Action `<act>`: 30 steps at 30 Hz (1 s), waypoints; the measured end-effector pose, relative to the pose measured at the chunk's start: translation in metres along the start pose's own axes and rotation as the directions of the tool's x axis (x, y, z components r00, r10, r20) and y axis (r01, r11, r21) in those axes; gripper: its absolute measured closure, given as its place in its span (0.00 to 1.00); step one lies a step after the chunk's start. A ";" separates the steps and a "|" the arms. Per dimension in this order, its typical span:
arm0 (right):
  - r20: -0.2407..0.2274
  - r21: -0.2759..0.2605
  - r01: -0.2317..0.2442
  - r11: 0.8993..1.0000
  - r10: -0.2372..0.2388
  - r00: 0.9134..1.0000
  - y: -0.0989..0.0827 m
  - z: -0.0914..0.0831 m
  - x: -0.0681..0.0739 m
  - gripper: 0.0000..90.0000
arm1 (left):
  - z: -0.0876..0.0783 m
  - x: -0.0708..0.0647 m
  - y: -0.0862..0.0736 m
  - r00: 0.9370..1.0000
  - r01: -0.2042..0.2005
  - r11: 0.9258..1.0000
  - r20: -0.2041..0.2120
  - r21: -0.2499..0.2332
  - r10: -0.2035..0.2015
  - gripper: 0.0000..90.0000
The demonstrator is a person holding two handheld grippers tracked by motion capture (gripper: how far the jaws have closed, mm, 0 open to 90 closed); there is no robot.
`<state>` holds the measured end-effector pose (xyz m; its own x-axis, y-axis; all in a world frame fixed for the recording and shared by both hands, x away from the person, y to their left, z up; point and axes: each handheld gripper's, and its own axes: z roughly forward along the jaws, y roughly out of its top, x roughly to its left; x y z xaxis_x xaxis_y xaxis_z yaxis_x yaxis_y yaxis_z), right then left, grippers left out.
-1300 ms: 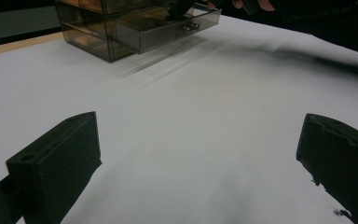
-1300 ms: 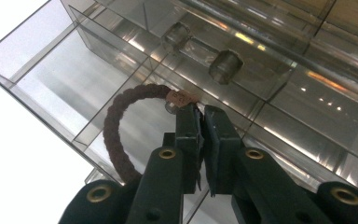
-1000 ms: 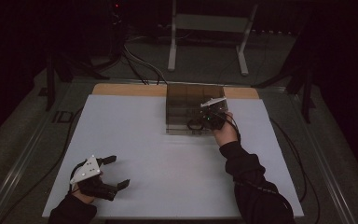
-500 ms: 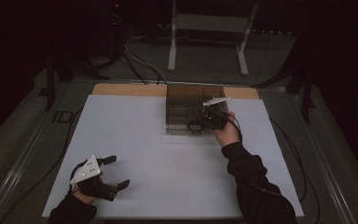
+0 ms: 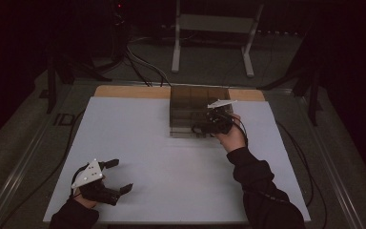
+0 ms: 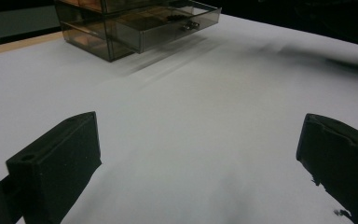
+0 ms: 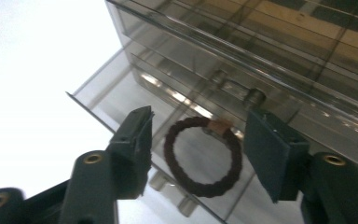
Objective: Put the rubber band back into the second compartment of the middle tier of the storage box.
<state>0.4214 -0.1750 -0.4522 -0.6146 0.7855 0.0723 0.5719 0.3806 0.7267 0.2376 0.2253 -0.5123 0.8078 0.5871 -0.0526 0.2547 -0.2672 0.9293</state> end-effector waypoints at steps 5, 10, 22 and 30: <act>-0.009 -0.015 0.006 1.000 -0.006 1.000 0.001 -0.004 0.006 0.36 | 0.000 0.000 0.000 1.000 -0.001 1.000 0.000 0.000 0.001 0.00; -0.032 -0.037 0.011 0.999 -0.012 0.999 0.002 -0.010 0.013 0.20 | -0.001 0.000 0.000 1.000 0.000 1.000 0.001 -0.002 0.000 0.00; -0.075 -0.081 0.044 0.996 -0.050 0.996 0.000 -0.024 0.025 0.10 | 0.000 0.000 0.001 1.000 0.002 1.000 0.003 -0.004 -0.002 0.00; -0.060 -0.137 0.086 0.987 -0.095 0.994 -0.004 -0.037 0.028 0.00 | 0.000 0.000 0.000 1.000 0.004 1.000 0.001 -0.003 -0.004 0.00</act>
<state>0.3820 -0.1731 -0.4275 -0.6973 0.7154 0.0441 0.4372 0.3758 0.8171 0.2376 0.2254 -0.5119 0.8076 0.5871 -0.0565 0.2559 -0.2625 0.9304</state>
